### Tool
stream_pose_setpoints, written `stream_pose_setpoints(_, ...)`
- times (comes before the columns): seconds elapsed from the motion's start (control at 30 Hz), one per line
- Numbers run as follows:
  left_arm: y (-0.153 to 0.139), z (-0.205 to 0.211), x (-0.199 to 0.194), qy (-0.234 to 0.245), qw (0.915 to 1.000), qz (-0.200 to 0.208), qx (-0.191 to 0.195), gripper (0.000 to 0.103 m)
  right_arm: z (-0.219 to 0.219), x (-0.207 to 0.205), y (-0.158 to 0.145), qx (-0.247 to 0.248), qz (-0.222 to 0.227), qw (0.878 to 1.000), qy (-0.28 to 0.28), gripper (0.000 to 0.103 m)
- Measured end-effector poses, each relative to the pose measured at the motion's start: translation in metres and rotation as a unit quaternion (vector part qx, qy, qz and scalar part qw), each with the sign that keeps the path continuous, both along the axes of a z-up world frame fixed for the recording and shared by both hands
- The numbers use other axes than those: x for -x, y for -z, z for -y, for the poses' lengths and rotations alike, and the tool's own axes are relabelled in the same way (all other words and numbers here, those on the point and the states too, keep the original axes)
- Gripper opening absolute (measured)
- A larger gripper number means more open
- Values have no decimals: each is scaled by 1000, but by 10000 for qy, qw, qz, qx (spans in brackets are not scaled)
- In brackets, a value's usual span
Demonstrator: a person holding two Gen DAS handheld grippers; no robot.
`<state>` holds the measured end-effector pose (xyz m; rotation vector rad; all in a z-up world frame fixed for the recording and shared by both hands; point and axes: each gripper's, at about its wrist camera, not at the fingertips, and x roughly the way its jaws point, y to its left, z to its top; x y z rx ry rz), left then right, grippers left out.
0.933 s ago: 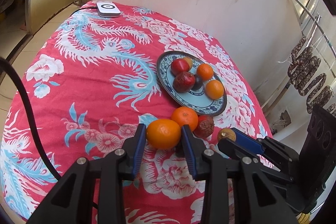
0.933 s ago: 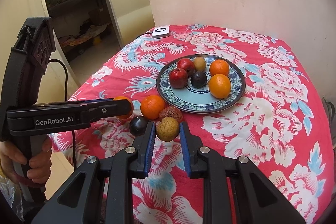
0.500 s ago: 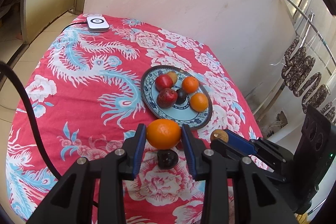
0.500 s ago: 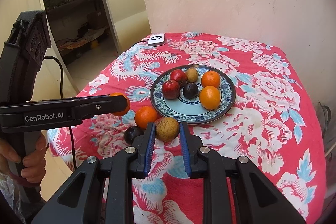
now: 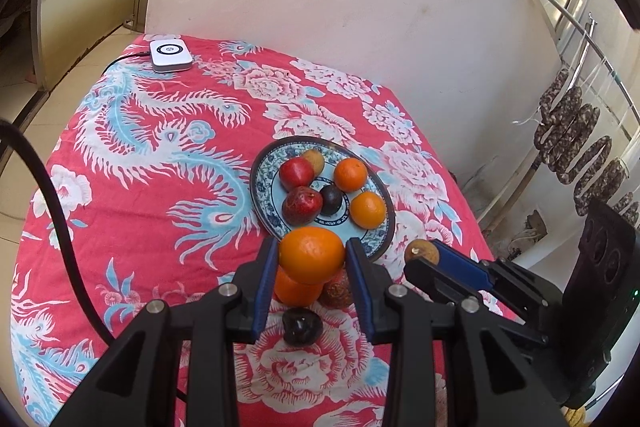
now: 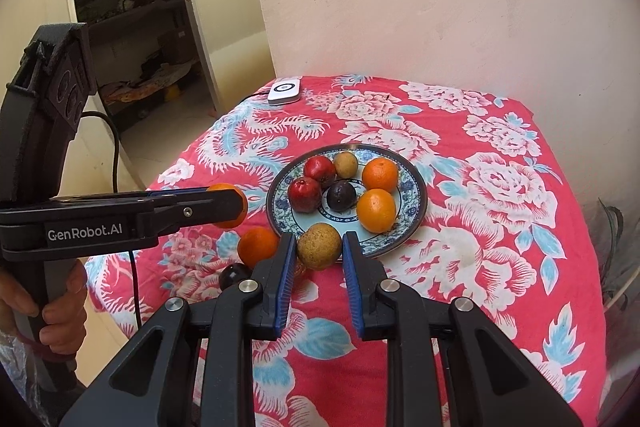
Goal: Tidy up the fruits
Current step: 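Lower both held fruits onto the plate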
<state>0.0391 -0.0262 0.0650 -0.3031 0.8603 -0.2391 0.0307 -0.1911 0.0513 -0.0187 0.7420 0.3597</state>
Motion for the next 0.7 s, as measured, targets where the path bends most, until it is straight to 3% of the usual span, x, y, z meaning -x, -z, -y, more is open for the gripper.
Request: stream_pose_setpoints(0.7, 12, 7, -46, 27, 9998, -202, -42, 36, 26, -44, 7, 88, -31, 9994, 338, 25)
